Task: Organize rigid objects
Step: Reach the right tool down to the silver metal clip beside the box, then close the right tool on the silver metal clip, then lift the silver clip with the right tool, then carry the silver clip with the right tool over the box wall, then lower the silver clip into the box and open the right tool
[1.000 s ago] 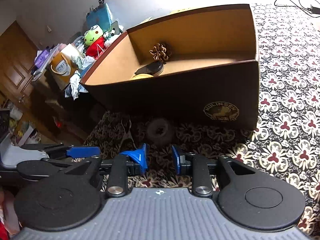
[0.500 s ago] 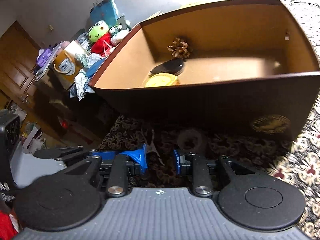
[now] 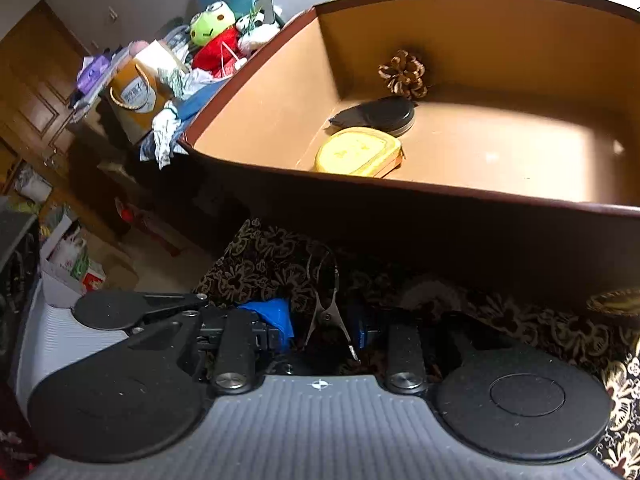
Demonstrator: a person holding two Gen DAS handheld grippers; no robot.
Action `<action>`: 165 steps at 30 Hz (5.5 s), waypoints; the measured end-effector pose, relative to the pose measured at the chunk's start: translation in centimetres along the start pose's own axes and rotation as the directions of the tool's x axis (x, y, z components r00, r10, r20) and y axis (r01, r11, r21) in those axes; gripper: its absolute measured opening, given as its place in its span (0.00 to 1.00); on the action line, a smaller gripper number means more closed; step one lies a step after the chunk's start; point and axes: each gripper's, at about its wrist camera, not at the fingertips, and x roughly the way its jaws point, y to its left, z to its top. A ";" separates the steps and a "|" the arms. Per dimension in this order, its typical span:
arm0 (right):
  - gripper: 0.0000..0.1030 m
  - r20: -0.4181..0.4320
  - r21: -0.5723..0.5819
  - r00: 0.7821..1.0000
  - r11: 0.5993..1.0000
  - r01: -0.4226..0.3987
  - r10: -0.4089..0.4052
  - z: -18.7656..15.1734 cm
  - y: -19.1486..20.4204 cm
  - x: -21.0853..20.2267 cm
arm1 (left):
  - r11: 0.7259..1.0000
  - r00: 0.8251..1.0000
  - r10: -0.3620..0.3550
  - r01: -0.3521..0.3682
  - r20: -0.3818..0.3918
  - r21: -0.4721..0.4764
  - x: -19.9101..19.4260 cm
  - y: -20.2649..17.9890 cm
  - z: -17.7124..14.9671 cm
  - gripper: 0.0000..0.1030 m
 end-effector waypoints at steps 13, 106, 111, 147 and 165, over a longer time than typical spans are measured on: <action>0.08 -0.029 -0.033 0.998 0.998 0.053 -0.054 0.5 0.5 2.6 | 0.994 1.000 0.022 -0.024 0.019 0.104 0.1 -0.2 -0.1 0.10; 0.00 0.378 0.142 0.913 0.984 0.109 -0.156 -0.7 -6.1 -20.0 | 0.860 0.907 -0.340 0.193 0.249 0.472 -9.6 -13.2 8.3 0.08; 0.00 0.399 0.083 0.907 0.990 0.110 -0.134 1.6 -5.9 -18.9 | 0.886 0.908 -0.307 0.163 0.284 0.435 -9.3 -11.7 10.1 0.08; 0.00 0.029 0.120 0.999 0.993 0.014 -0.018 14.1 -9.9 -2.2 | 0.950 0.983 -0.183 0.179 -0.009 0.256 3.6 0.8 18.5 0.08; 0.00 -0.044 0.242 0.998 0.969 0.047 -0.037 15.4 -11.5 3.9 | 0.975 0.977 -0.092 0.127 -0.191 0.181 9.5 3.3 20.5 0.08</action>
